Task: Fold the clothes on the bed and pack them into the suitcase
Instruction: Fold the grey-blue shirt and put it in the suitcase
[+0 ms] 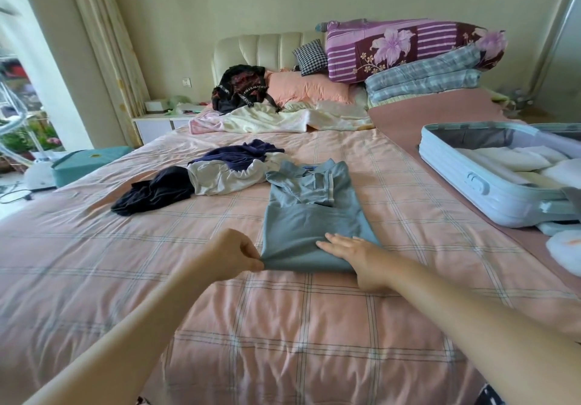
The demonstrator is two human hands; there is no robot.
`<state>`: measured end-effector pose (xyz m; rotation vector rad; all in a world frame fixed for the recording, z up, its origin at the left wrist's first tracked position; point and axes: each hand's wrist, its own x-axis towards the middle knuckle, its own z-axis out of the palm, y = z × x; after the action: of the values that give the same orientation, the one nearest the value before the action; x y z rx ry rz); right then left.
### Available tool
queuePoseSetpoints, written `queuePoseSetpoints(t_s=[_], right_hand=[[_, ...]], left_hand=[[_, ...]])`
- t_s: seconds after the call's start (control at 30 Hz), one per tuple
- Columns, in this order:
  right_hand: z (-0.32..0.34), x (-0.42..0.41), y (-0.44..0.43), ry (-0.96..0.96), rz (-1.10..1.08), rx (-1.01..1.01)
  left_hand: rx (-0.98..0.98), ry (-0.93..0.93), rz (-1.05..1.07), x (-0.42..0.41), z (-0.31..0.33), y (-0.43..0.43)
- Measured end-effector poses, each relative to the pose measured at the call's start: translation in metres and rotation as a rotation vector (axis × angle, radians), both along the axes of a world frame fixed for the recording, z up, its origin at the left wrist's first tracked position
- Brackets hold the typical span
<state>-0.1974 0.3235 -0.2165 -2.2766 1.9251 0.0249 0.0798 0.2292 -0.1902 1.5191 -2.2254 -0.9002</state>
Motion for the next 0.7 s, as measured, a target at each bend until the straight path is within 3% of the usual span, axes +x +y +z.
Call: queuePoseSetpoints(t_s=[0.07,0.13,0.23,0.3,0.4,0.47,0.57,0.63,0.7], right_hand=[[-0.002,-0.001,0.001,0.027,0.000,0.012],[-0.005,-0.002,0.000,0.057,-0.010,0.020],[-0.011,-0.008,-0.003,0.090,-0.043,0.003],[-0.013,-0.015,-0.004,0.104,-0.093,0.015],[-0.011,-0.025,0.002,0.077,-0.193,0.058],[-0.011,-0.030,0.007,0.047,-0.235,0.060],[-0.017,-0.037,0.010,0.100,-0.217,0.011],[-0.013,-0.038,0.013,0.088,-0.181,-0.021],[-0.001,-0.038,0.017,0.030,-0.143,-0.042]], left_hand=[[-0.044,-0.253,-0.087,-0.004,-0.006,0.006],[-0.250,-0.432,-0.106,-0.015,-0.011,0.010],[-0.503,-0.387,-0.237,-0.028,-0.012,0.010],[-0.414,-0.503,-0.398,-0.032,-0.018,0.007],[-0.134,-0.616,-0.443,-0.031,-0.026,0.005],[-0.166,-0.649,-0.425,-0.033,-0.027,0.003],[-0.398,-0.707,-0.431,-0.036,-0.029,0.002],[-0.397,-0.616,-0.444,-0.034,-0.028,0.004],[-0.255,-0.453,-0.401,-0.032,-0.016,0.007]])
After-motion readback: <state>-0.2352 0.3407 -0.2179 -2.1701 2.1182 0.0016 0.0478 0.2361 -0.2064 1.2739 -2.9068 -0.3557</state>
